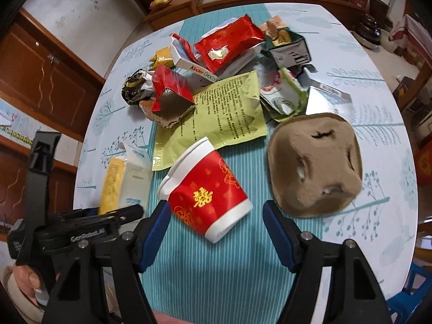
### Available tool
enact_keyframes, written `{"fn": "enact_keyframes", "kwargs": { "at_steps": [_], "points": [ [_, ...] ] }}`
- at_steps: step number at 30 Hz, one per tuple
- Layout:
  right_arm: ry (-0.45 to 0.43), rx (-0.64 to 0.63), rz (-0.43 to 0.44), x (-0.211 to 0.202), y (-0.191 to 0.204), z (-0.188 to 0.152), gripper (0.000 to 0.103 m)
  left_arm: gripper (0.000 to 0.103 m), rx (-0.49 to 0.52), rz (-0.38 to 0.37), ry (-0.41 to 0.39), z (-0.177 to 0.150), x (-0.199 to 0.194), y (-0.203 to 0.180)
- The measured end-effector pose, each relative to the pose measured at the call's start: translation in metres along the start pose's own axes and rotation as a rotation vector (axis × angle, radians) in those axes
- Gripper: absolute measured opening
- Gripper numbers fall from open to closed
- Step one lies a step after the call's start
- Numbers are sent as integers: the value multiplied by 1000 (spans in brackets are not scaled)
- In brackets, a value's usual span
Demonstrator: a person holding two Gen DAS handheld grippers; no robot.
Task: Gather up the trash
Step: 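Grasp the yellow box with the left tool while the right tool grasps the red paper cup, then carry the yellow box and red cup down over the floor bin with both tools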
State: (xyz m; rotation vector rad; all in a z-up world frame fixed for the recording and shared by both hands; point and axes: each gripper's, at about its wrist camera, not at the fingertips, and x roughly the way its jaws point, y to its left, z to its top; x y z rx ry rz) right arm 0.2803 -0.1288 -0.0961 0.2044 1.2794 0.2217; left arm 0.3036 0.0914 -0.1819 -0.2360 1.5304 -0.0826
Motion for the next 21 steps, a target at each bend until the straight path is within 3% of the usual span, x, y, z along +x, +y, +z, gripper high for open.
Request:
{"fn": "enact_keyframes", "kwargs": {
  "at_steps": [8,10,17,21],
  "points": [
    [86,-97,-4,34,14,11,70,44,-17,23,-25,-16,-17,24],
    [109,-118,19,41,20,8,60,44,-12,36,-38,-22,-22,24],
    [47,-205,47,21,46,-19,53,44,-12,60,-103,-58,-54,27],
    [4,-205,94,-13,45,-46,53,44,-15,71,-137,-93,-75,18]
  ]
}}
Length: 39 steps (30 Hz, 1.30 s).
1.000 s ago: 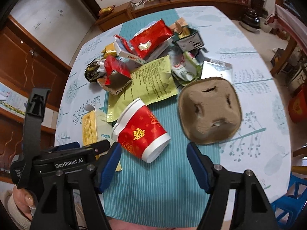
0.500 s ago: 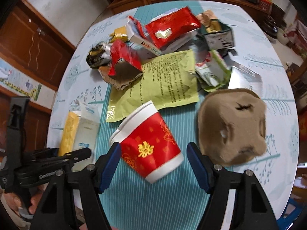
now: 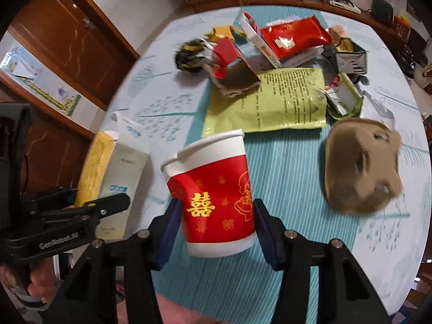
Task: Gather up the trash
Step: 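Carry the yellow box and red cup down over the floor bin with both tools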
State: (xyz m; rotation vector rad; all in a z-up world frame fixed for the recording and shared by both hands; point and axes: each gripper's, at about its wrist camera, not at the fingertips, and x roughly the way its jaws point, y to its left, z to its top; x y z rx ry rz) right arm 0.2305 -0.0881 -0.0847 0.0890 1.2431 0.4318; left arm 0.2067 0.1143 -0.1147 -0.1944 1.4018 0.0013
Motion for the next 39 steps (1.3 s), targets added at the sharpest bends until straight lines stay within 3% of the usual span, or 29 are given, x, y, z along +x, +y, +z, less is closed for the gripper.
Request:
{"fn": "enact_keyframes", "kwargs": {
  "at_steps": [8,12,16,21,24,32,39],
  "points": [
    [-28,-38,19,-65,2,-79,53,44,-2,-17,-63,-99,-40,-23],
    [-5,-20,35,-83,-10,-129,53,44,1,-32,-72,-145,-37,-43],
    [19,-2,14,-86,-22,-169,53,44,50,-27,-53,-185,-26,-65],
    [62,80,2,-75,-38,-212,53,44,123,-42,-82,-218,-16,-85],
    [80,130,-9,-62,-44,-234,53,44,162,-43,-55,-232,-3,-93],
    [109,242,-56,-3,-64,-283,53,44,176,-16,77,-257,87,-92],
    [160,331,-94,97,-100,-322,54,44,177,-1,129,-257,198,-95]
  ]
}}
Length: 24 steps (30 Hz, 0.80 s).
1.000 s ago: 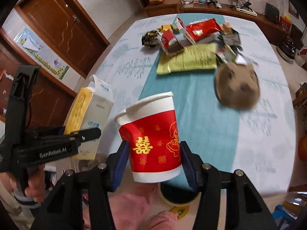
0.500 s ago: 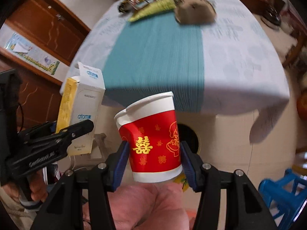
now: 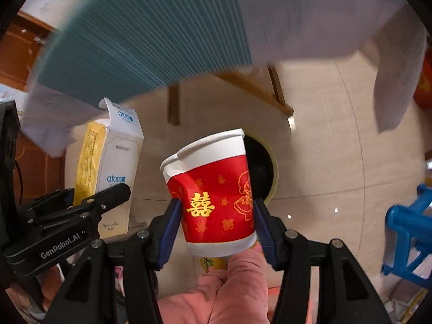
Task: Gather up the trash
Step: 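Carry the yellow box and red cup down over the floor bin with both tools, then open both tools to drop the box and cup into the bin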
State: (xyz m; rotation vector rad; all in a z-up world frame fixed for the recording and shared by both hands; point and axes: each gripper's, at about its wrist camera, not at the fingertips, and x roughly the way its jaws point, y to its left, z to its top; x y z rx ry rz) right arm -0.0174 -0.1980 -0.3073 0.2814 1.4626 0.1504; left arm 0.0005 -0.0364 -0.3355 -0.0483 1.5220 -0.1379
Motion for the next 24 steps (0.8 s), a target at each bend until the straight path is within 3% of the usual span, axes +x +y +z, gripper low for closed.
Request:
{"fn": "enact_keyframes", "kwargs": {
  "at_steps": [7,8,10,12,15,24],
  "points": [
    [39,152,14,104,-39,6,55,47,13,5,56,24,97,-8],
    [49,171,24,116,-44,8,56,52,7,-6,62,29,108,-7],
    [65,218,56,136,-52,9,56,87,-23,-7,72,36,123,0],
    [63,267,71,150,-61,11,59,102,-59,13,51,39,130,6],
    [59,331,91,162,-71,13,73,102,-108,28,61,44,141,13],
    [31,296,95,154,-64,17,73,102,-133,50,24,31,114,20]
  ]
}}
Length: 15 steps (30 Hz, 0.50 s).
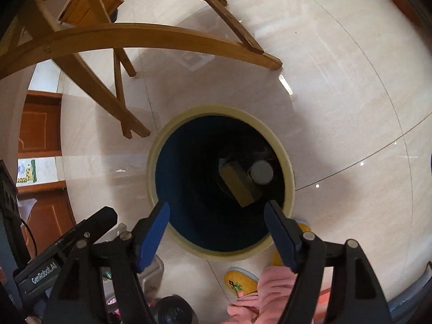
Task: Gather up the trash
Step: 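Open both tools to drop the box and cup into the bin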
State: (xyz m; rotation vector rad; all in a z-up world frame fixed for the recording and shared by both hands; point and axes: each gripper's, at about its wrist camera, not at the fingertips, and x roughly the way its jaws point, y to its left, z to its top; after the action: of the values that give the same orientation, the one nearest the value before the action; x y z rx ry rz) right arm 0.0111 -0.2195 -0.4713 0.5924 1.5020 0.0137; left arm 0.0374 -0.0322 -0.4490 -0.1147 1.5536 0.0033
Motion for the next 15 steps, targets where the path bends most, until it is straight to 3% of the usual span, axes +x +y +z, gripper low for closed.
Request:
{"fn": "enact_keyframes", "kwargs": {
  "at_steps": [7,15],
  "points": [
    [-10,-41,-6,-36,21,-9,73,102,-2,2,-15,-22,-41,18],
    [-43,-103,-36,-108,54,-25,73,102,23,14,-109,-34,-143,35]
  ]
}}
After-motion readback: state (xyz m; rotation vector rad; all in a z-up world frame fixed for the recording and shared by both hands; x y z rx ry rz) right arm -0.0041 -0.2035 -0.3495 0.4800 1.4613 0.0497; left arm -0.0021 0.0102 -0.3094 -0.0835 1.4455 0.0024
